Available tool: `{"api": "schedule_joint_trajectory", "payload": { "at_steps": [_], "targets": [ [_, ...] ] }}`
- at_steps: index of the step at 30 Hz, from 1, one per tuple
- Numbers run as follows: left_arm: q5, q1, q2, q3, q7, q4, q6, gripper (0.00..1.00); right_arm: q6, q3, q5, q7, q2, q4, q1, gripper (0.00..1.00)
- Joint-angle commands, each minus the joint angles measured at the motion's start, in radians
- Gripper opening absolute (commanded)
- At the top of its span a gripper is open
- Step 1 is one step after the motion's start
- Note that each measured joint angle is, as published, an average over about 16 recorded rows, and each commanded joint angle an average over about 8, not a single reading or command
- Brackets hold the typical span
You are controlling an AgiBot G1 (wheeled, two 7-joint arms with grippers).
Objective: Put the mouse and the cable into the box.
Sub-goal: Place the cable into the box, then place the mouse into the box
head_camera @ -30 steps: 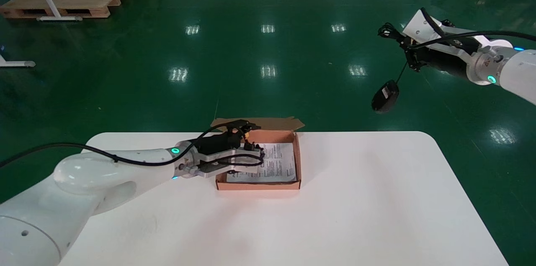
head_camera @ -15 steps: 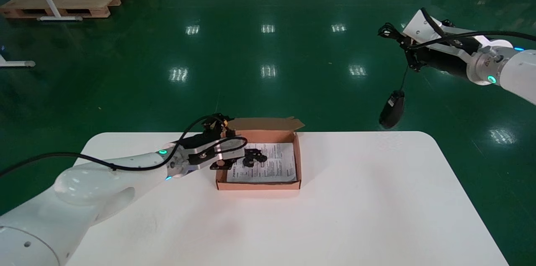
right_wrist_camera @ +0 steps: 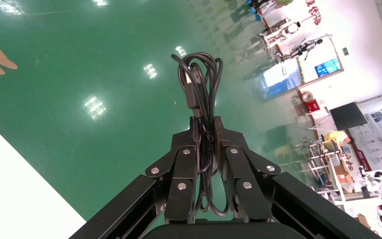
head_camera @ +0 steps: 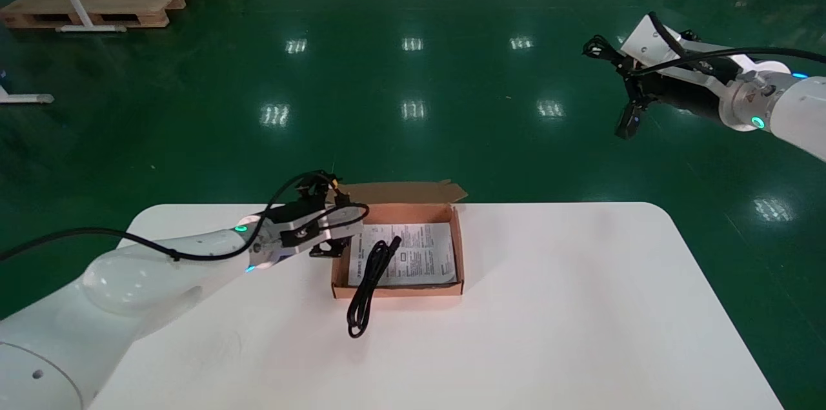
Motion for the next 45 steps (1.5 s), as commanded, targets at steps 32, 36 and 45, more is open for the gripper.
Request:
{"api": "schedule_joint_trajectory", "payload": {
  "at_steps": [32,36,45],
  "targets": [
    [0.103,-0.114,-0.123,0.056,-0.174,0.148,-0.207,1.0,-0.164,-0.137,-0.017,-0.003,-0.239,0.402,-0.279,0.0],
    [0.111,-0.116,-0.122,0.063,-0.188,0.149,-0.207,1.0,-0.133,-0.177,-0.048,0.025,-0.254,0.41,-0.295,0.0],
    [0.127,-0.116,-0.125,0.076,-0.218,0.143,-0.208,1.0,0.024,-0.294,-0.093,0.102,-0.267,0.384,-0.29,0.0]
  ]
}}
